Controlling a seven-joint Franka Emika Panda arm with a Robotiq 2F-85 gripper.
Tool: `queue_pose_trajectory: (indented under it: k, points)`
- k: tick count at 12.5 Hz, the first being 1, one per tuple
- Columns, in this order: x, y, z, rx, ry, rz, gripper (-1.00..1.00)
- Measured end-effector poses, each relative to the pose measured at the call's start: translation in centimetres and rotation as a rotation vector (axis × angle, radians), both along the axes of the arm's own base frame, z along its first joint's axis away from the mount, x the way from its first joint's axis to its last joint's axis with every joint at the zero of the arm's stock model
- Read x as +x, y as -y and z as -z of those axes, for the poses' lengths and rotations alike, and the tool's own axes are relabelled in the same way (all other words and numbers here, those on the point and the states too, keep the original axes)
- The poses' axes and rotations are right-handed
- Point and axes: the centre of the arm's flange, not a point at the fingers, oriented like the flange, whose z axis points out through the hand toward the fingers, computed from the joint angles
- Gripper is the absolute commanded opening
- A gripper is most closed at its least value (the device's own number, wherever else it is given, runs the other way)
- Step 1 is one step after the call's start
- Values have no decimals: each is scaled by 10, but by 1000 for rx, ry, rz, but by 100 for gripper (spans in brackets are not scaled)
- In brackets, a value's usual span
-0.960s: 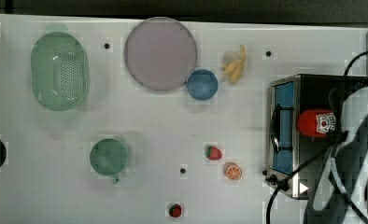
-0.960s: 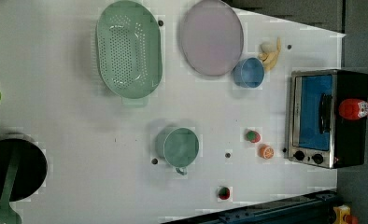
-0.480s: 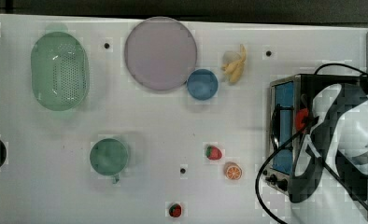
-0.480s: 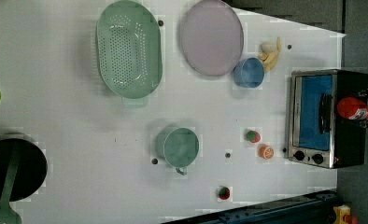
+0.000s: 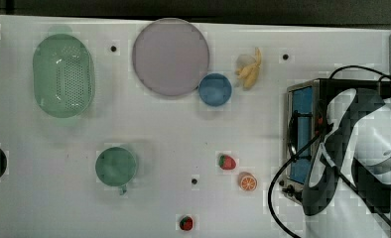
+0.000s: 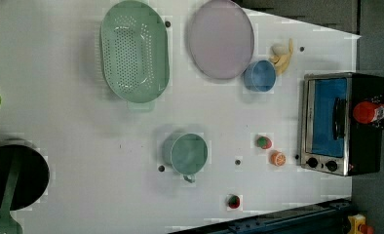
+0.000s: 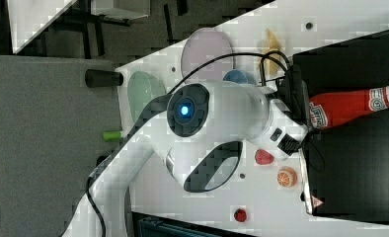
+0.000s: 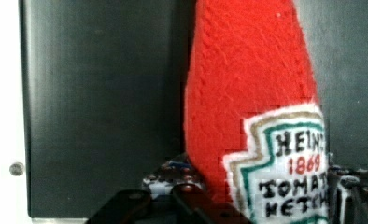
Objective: Pick Ketchup from oven and place it on table.
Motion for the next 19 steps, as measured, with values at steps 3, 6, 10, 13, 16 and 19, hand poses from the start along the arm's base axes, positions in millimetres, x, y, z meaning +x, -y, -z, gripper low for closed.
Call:
queue_pose_trajectory:
  k: [3, 6, 10, 13, 16, 19]
  points:
    - [0, -2, -19, 16, 54, 17, 26]
    - [3, -4, -72, -32, 87, -43, 26]
    - [3, -57, -152, -50, 59, -193, 26]
    - [7, -134, -209, 38, 83, -325, 26]
    - [26, -246, -244, 49, 118, -536, 26]
    - [36, -349, -229, 75, 97, -716, 26]
